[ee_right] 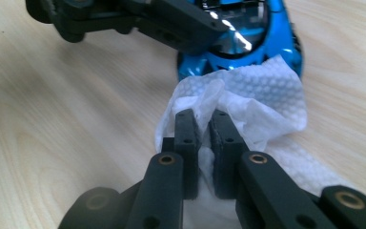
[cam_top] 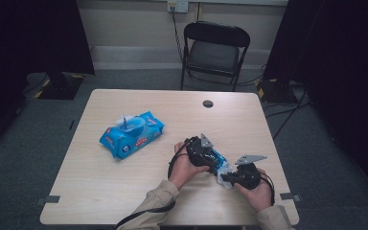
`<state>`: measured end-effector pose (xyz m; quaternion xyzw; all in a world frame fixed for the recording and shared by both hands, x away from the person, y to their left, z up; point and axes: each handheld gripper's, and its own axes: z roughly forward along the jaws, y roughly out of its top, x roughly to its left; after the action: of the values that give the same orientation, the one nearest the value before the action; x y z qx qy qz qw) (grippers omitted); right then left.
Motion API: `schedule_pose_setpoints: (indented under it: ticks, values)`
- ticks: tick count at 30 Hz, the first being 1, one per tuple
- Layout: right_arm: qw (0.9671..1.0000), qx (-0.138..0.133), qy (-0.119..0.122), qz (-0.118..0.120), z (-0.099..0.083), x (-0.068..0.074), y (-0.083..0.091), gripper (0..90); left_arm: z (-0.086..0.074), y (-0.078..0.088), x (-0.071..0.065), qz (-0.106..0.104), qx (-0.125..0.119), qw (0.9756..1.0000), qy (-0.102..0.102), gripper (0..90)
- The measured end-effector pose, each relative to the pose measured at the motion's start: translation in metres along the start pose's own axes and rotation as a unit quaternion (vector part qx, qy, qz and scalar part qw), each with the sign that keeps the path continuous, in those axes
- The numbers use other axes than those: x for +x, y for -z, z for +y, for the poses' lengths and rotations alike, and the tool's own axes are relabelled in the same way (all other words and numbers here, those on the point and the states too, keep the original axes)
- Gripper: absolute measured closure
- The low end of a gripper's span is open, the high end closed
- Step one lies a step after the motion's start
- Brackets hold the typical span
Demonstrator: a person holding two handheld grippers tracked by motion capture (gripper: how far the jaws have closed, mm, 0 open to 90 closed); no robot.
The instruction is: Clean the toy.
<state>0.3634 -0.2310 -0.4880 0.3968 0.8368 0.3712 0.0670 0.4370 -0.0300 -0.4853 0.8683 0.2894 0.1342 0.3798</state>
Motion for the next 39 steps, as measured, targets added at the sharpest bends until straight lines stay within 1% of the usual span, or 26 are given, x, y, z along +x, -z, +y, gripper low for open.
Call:
schedule_pose_setpoints:
  ticks: [4, 8, 11, 15, 20, 24, 27, 31, 32, 33, 34, 35, 37, 39]
  values:
    - [1.0, 0.002, 0.008, 0.002, 0.003, 0.007, -0.004, 83.5, 0.0, 0.0, 0.0, 0.001, 0.0, 1.0, 0.001, 1.1]
    - [0.9997, -0.003, 0.022, 0.011, 0.003, 0.011, -0.008, 83.5, 0.0, 0.0, 0.0, -0.001, 0.001, 1.0, 0.001, 1.1]
    - [0.9995, -0.002, 0.025, 0.019, 0.005, 0.015, -0.011, 83.4, 0.001, 0.0, -0.001, -0.001, 0.003, 1.0, 0.001, 1.1]
    - [0.9994, -0.004, 0.028, 0.023, 0.006, 0.017, -0.013, 83.4, 0.0, 0.0, -0.001, -0.001, 0.002, 1.0, 0.001, 1.0]
    - [0.9991, -0.007, 0.025, 0.033, 0.006, 0.015, -0.009, 83.3, 0.0, 0.0, -0.001, -0.002, 0.002, 1.0, 0.001, 1.1]
    - [0.9989, -0.02, 0.017, 0.038, 0.01, 0.012, 0.0, 83.4, 0.001, 0.0, -0.001, -0.005, 0.001, 1.0, 0.002, 1.1]
    - [0.999, -0.032, 0.009, 0.029, 0.011, 0.006, 0.01, 83.4, 0.0, 0.0, -0.001, -0.004, 0.001, 1.0, 0.002, 1.1]
    - [0.998, -0.057, -0.017, 0.02, 0.009, -0.009, 0.023, 83.5, 0.0, 0.0, 0.0, -0.005, -0.001, 1.0, 0.001, 1.1]
    - [0.9977, -0.061, -0.026, 0.015, 0.008, -0.013, 0.027, 83.5, 0.0, 0.0, 0.0, -0.006, -0.001, 1.0, 0.001, 1.1]
    - [0.9971, -0.069, -0.032, 0.004, 0.007, -0.018, 0.03, 83.5, 0.0, 0.0, 0.0, -0.007, -0.001, 1.0, 0.0, 1.1]
    - [0.9964, -0.075, -0.04, 0.001, 0.006, -0.022, 0.032, 83.5, 0.0, 0.0, 0.001, -0.007, -0.001, 1.0, -0.001, 1.1]
    - [0.9955, -0.081, -0.047, -0.01, 0.005, -0.027, 0.035, 83.5, 0.0, 0.001, 0.001, -0.007, -0.001, 1.0, 0.0, 1.1]
    - [0.9939, -0.091, -0.056, -0.025, 0.003, -0.034, 0.037, 83.5, 0.0, 0.0, 0.0, -0.007, -0.001, 1.0, 0.0, 1.1]
    - [0.9927, -0.093, -0.064, -0.041, 0.001, -0.041, 0.037, 83.5, 0.0, 0.001, 0.0, -0.007, -0.001, 1.0, 0.0, 1.1]
